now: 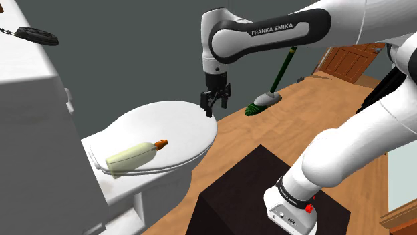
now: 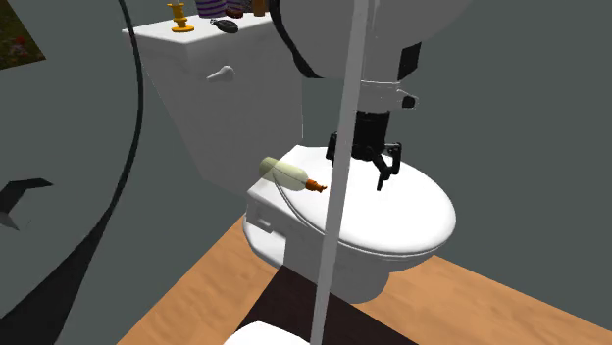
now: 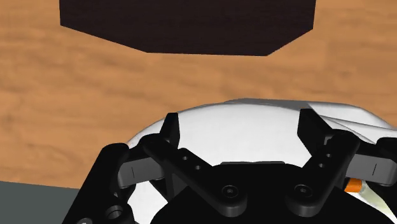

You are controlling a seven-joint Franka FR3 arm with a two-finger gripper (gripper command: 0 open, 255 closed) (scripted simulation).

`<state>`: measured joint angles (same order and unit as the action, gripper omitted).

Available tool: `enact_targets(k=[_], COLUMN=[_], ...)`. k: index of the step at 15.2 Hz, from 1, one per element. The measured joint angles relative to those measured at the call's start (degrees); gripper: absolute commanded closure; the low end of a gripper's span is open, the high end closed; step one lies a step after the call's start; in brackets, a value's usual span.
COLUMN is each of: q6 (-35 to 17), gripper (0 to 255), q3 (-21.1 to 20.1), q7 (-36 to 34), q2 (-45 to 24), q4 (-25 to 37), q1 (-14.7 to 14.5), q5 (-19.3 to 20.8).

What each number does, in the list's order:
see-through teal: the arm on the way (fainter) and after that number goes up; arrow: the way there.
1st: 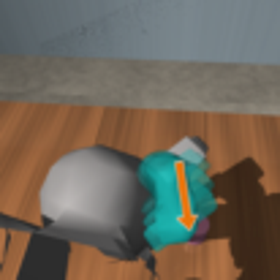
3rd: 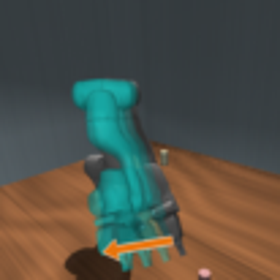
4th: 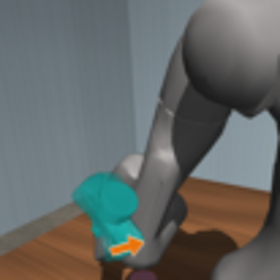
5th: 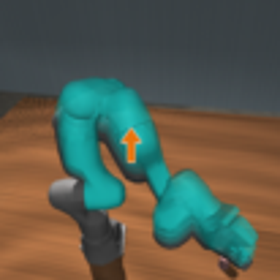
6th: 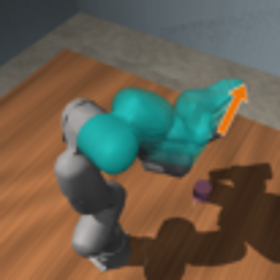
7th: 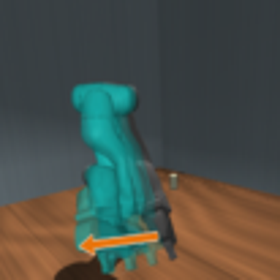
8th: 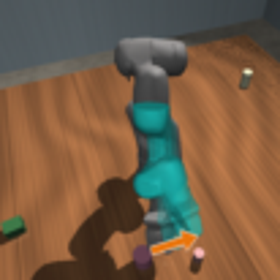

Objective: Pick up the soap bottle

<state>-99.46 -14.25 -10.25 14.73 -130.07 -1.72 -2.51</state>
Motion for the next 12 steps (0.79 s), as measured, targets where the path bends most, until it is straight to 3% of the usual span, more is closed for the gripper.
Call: enact_targets(k=[12], q6=[-6.42], gripper=[0], q3=[-3.28], q7=[-12.90], q2=[-27.43], q4=[17.11], q1=[-2.56], q5=[0.45])
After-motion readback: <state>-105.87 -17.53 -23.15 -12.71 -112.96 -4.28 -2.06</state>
